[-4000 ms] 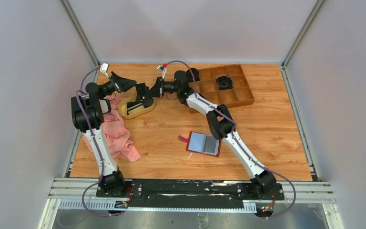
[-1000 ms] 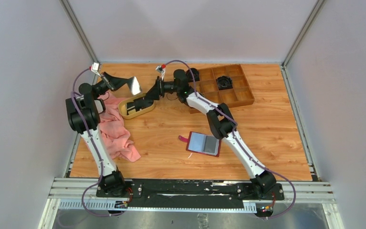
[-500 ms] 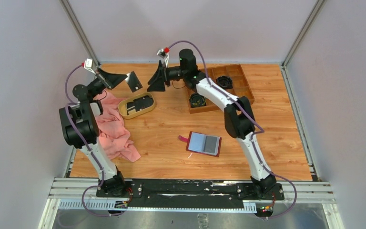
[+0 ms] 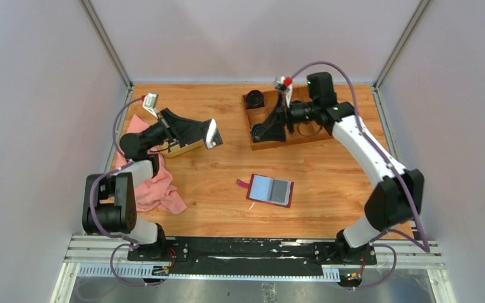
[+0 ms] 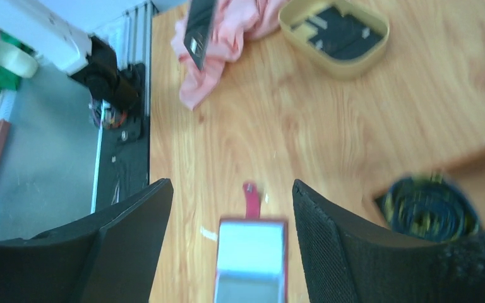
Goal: Put the credit cards into the card holder
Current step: Pick up the credit card from the storage box.
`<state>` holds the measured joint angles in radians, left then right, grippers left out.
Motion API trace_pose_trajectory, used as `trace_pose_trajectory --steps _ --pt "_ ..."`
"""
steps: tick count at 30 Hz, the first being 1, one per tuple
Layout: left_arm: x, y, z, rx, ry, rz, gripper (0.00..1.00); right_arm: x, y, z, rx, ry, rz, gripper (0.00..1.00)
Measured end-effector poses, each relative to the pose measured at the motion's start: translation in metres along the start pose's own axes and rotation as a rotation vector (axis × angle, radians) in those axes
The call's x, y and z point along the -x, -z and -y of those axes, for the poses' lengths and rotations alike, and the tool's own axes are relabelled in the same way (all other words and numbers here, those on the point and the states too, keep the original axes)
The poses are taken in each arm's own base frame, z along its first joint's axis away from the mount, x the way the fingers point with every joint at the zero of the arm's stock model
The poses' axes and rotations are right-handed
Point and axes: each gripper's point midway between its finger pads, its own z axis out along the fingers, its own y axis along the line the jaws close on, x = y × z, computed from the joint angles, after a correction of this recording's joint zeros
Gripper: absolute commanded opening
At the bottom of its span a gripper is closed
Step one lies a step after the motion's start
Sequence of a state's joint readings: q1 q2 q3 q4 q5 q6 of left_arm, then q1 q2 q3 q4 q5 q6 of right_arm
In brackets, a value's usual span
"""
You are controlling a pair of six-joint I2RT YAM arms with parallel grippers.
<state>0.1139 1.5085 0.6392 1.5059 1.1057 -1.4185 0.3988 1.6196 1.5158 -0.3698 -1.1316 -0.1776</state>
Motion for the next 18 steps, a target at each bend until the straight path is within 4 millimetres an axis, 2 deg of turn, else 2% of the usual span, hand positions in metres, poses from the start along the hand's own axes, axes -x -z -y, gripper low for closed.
trace_pose_trajectory --steps 2,4,8,11,14,18 --pt "-0.023 -0.008 0.022 -0.046 0.000 -0.026 0.00 -0.023 0.026 -0.012 -0.044 -0.004 -0.019 0.80" --pt "-0.048 -0.017 0.045 -0.103 -0.004 -0.059 0.00 -0.047 0.044 -0.030 -0.069 0.006 -0.035 0.84" --pt "-0.090 -0.025 0.082 -0.192 -0.025 -0.092 0.00 -0.081 0.067 -0.064 -0.084 0.037 -0.038 0.85" --pt "-0.115 -0.035 0.100 -0.219 -0.050 -0.108 0.00 -0.101 0.072 -0.079 -0.059 0.039 -0.029 0.85" --pt "-0.142 -0.047 0.114 -0.222 -0.082 -0.142 0.00 -0.119 0.069 -0.083 -0.020 -0.010 -0.032 0.85" --pt "-0.162 -0.056 0.113 -0.181 -0.122 -0.153 0.00 -0.128 0.064 -0.087 0.038 -0.066 -0.021 0.85"
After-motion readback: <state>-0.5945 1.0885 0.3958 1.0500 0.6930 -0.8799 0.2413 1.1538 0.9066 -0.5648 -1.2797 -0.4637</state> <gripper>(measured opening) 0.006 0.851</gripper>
